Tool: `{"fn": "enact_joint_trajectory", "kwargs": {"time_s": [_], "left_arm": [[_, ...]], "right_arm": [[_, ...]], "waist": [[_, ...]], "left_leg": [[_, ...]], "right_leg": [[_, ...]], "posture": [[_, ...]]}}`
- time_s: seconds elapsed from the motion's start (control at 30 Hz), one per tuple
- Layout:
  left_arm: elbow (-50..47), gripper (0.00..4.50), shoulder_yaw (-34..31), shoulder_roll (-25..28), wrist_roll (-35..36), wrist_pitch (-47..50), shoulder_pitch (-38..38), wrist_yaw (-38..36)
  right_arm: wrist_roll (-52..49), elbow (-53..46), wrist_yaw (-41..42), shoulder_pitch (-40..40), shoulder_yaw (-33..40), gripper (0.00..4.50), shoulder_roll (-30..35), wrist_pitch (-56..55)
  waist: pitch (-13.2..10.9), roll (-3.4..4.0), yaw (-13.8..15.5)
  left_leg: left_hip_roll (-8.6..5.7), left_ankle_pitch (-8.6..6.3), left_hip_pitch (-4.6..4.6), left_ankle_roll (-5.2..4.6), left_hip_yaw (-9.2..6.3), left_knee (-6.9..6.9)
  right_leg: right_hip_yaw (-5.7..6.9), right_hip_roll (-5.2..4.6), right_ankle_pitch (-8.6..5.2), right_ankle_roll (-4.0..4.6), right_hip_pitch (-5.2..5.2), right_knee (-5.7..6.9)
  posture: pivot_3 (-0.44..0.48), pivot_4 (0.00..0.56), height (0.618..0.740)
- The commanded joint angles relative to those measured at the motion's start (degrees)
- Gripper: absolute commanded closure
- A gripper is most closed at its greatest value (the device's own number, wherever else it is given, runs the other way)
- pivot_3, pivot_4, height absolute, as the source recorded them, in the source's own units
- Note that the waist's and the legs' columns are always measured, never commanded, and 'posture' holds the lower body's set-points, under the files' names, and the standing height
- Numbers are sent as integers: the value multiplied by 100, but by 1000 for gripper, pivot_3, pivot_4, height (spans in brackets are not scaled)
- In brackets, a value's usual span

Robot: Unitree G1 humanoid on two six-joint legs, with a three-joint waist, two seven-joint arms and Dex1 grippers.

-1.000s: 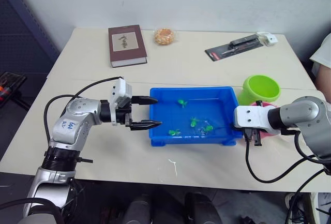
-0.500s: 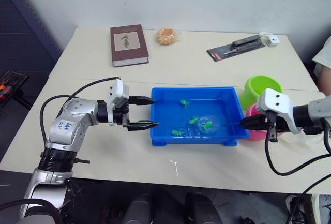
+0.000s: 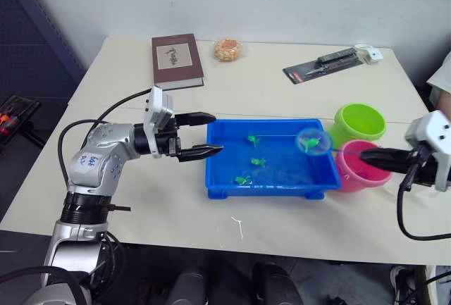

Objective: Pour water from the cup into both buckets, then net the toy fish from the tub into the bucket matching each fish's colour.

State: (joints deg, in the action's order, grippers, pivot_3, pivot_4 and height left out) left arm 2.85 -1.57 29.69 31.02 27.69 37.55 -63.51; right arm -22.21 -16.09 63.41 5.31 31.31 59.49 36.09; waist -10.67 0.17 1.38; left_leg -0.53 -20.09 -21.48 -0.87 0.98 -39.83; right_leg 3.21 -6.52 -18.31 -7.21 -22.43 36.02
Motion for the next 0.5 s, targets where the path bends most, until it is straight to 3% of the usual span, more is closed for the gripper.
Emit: {"fn": "enact_joint_trajectory", "kwargs": {"time_s": [0.03, 0.3, 0.5], "left_arm": [[-44, 9, -98, -50, 102, -8, 155, 78], [89, 9, -10, -141, -69, -205, 274, 136], [106, 9, -6, -152, -76, -224, 305, 158]], "right_arm": [[21, 362, -514, 232, 594, 4500, -61, -201], [939, 1629, -1508, 417, 160, 4500, 198, -894], [2204, 2595, -2311, 243, -481, 4500, 265, -3469]], "waist": [[0, 0, -3], [0, 0, -15], [0, 1, -32]], "left_leg": [[0, 0, 1, 0, 0, 1], [1, 0, 2, 0, 7, 3], [1, 0, 4, 0, 16, 8]], "right_leg": [[0, 1, 0, 0, 1, -1], [-6, 1, 0, 0, -1, 0], [-11, 1, 0, 0, -6, 0]], "posture": [[0, 150, 738], [0, 150, 738], [0, 150, 738]]}}
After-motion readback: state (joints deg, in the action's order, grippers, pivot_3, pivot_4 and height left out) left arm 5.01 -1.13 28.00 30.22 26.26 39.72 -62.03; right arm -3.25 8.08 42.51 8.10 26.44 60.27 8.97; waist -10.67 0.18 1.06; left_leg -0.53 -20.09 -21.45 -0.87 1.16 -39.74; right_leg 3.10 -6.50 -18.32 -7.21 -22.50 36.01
